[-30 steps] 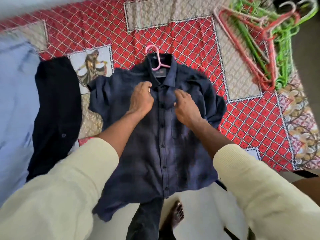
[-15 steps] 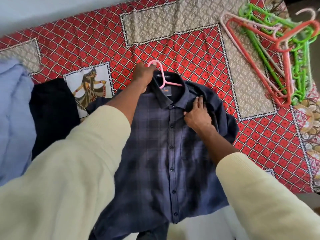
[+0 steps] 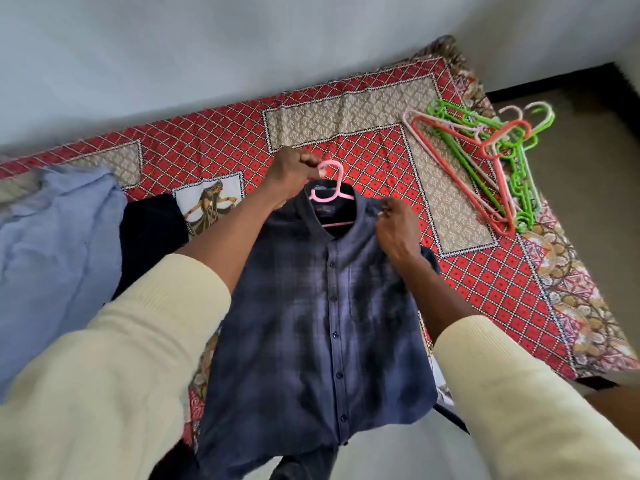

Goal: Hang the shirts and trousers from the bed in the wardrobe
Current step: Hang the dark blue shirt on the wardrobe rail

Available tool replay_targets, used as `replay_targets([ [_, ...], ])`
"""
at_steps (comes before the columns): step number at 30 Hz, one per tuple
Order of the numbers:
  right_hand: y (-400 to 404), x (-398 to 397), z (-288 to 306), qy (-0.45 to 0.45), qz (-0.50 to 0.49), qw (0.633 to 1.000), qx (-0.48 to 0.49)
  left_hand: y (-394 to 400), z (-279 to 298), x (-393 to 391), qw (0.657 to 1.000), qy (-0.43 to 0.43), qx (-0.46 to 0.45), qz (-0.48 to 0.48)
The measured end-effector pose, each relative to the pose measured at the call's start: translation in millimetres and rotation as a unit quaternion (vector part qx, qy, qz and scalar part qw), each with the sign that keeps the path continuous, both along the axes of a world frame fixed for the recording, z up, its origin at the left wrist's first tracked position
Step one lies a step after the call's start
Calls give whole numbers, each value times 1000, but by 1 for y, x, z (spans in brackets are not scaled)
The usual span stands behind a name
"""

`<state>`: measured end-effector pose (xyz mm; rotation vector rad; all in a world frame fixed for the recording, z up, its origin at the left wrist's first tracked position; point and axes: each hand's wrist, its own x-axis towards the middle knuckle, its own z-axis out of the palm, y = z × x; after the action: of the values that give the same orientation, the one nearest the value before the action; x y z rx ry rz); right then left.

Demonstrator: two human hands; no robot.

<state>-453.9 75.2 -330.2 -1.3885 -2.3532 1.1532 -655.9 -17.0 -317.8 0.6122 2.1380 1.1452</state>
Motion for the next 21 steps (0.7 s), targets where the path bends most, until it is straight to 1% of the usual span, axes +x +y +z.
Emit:
replay_targets([
  [3, -28, 25, 53, 8, 46, 999, 19, -39, 60, 37, 999, 40, 2, -8],
  [5, -50, 50, 87, 4, 64, 998, 29, -61, 104, 61, 997, 66, 26, -12],
  [8, -85, 97, 151, 17, 72, 996, 49, -95, 197, 111, 991, 97, 71, -52],
  [10, -111, 137, 205, 14, 75, 992, 99, -121, 261, 152, 986, 106, 112, -63],
  [14, -141, 205, 326, -5, 87, 980, 178, -171, 383, 225, 972, 104, 196, -73],
  [16, -147, 234, 378, -15, 127, 976, 175, -202, 432, 261, 966, 93, 234, -64],
  [17, -153, 249, 403, -9, 139, 978, 155, -217, 456, 277, 962, 86, 255, -51],
  [19, -173, 274, 451, 32, 153, 978, 137, -244, 500, 305, 952, 72, 297, -23],
  [21, -207, 301, 500, 59, 162, 973, 155, -272, 540, 330, 940, 70, 333, 8],
])
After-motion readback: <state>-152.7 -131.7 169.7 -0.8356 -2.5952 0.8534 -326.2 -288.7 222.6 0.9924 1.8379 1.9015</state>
